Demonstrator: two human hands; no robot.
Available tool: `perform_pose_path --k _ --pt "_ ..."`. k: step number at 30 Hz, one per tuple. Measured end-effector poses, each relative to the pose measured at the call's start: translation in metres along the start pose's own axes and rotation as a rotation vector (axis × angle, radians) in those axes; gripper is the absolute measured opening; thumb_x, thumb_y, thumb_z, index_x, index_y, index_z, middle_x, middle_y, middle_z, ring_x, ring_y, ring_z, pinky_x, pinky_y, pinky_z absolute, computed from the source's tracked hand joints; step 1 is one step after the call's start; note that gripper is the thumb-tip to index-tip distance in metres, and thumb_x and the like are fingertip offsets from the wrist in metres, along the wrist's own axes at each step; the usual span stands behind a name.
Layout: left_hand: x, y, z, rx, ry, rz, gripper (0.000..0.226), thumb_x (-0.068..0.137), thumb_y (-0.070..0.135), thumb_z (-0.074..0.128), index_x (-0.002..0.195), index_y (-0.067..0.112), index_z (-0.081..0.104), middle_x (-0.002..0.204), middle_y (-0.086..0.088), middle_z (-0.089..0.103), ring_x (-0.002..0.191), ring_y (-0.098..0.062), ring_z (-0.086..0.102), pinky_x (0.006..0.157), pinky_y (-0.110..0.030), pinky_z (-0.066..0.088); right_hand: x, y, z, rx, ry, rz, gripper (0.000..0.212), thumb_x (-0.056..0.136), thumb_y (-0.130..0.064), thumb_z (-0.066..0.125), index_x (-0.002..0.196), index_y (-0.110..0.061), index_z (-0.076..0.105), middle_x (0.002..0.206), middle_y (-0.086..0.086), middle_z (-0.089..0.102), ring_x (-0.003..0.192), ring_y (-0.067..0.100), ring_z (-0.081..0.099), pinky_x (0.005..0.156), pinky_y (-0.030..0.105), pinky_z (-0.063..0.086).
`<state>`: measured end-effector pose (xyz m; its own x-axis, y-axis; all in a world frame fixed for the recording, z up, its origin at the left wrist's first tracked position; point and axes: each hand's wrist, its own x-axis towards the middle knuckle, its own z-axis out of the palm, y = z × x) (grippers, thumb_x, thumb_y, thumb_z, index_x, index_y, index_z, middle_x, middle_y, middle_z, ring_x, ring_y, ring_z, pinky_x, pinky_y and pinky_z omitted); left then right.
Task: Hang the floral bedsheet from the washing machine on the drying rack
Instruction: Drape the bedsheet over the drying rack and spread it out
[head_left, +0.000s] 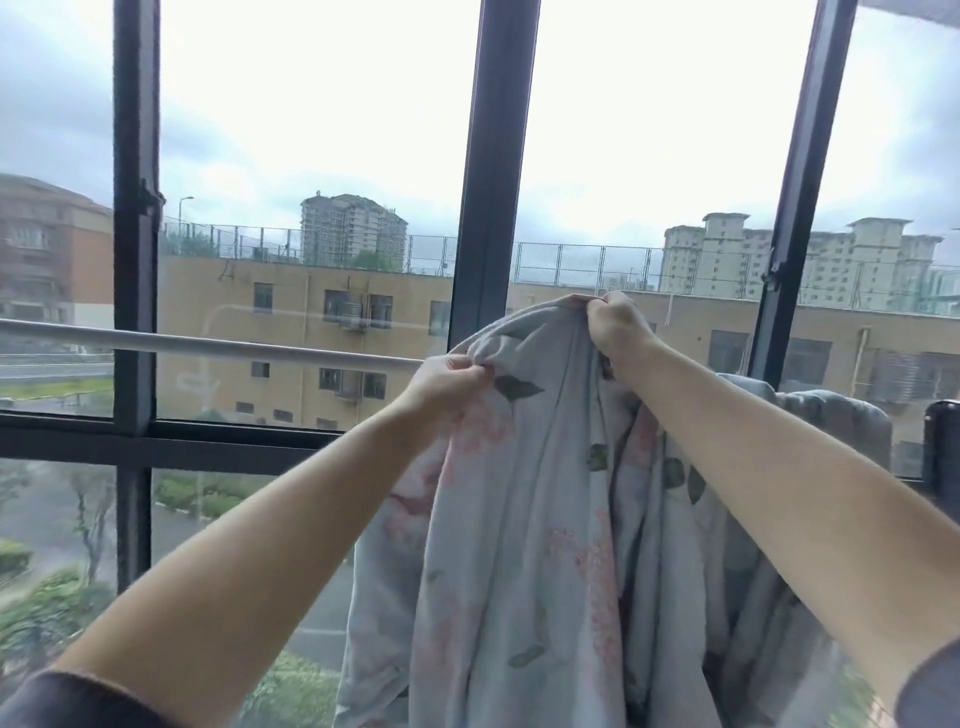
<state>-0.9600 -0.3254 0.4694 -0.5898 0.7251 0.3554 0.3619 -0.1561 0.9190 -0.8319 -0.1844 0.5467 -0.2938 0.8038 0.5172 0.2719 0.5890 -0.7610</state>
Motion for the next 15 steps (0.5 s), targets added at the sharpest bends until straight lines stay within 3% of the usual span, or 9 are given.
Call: perform_pose_path --k 2,4,6,8,10,13,15 --pt "0.007 0.015 -0.010 -0.264 0.041 0.052 0.013 0.094 0.016 0.056 0.086 0.008 0.063 0.081 -0.016 0.058 0.060 -0.021 0.050 0.054 -0.027 0.044 0.003 -0.002 -0.008 -0.010 0.025 0.025 0.029 0.098 -0.017 0.033 0.120 -0.007 0.050 0.108 0.010 0.046 0.094 0.021 0.042 0.077 0.026 0.032" --pt "0.009 0.034 -0.019 -0.377 0.065 0.105 0.021 0.096 0.016 0.053 0.080 0.008 0.063 0.074 -0.014 0.062 0.063 -0.024 0.056 0.066 -0.037 0.052 0.005 -0.007 -0.012 0.005 0.032 0.067 0.032 0.096 -0.013 0.034 0.124 -0.005 0.049 0.107 0.009 0.044 0.096 0.023 0.045 0.078 0.027 0.034" --pt "0.005 0.056 -0.022 -0.436 0.057 0.175 0.027 0.100 0.015 0.046 0.079 0.008 0.061 0.060 -0.007 0.063 0.054 -0.019 0.058 0.065 -0.036 0.053 0.003 -0.015 -0.013 0.057 0.033 0.102 0.026 0.090 -0.012 0.036 0.108 -0.010 0.055 0.103 0.009 0.051 0.094 0.025 0.051 0.076 0.029 0.037" --pt "0.001 0.074 -0.023 -0.508 -0.028 0.214 0.031 0.103 0.017 0.038 0.081 0.008 0.057 0.044 -0.001 0.056 0.040 -0.013 0.054 0.052 -0.029 0.050 0.006 -0.022 -0.013 0.117 0.033 0.123 0.026 0.087 -0.011 0.036 0.087 -0.013 0.062 0.096 0.009 0.060 0.088 0.023 0.054 0.074 0.030 0.040" --pt "0.003 0.078 -0.025 -0.529 -0.114 0.128 0.030 0.103 0.022 0.038 0.088 0.005 0.059 0.055 -0.005 0.062 0.049 -0.016 0.060 0.055 -0.031 0.054 0.009 -0.026 -0.016 0.178 0.047 0.135 0.032 0.089 -0.009 0.035 0.073 -0.016 0.061 0.096 0.007 0.061 0.089 0.022 0.054 0.078 0.030 0.044" --pt "0.010 0.047 -0.033 -0.224 -0.188 -0.091 0.023 0.101 0.010 0.042 0.097 0.000 0.062 0.088 -0.010 0.065 0.065 -0.015 0.064 0.065 -0.031 0.057 0.007 -0.029 -0.020 0.261 0.059 0.150 0.036 0.092 -0.005 0.030 0.076 -0.013 0.061 0.096 0.007 0.063 0.086 0.023 0.055 0.085 0.031 0.048" --pt "0.005 0.021 -0.039 0.088 -0.393 -0.216 0.019 0.097 0.008 0.046 0.093 0.006 0.065 0.090 -0.007 0.066 0.063 -0.012 0.065 0.059 -0.025 0.057 0.007 -0.031 -0.020 0.366 0.028 0.116 0.045 0.091 0.001 0.026 0.067 -0.014 0.061 0.081 0.003 0.061 0.081 0.022 0.056 0.082 0.031 0.050"
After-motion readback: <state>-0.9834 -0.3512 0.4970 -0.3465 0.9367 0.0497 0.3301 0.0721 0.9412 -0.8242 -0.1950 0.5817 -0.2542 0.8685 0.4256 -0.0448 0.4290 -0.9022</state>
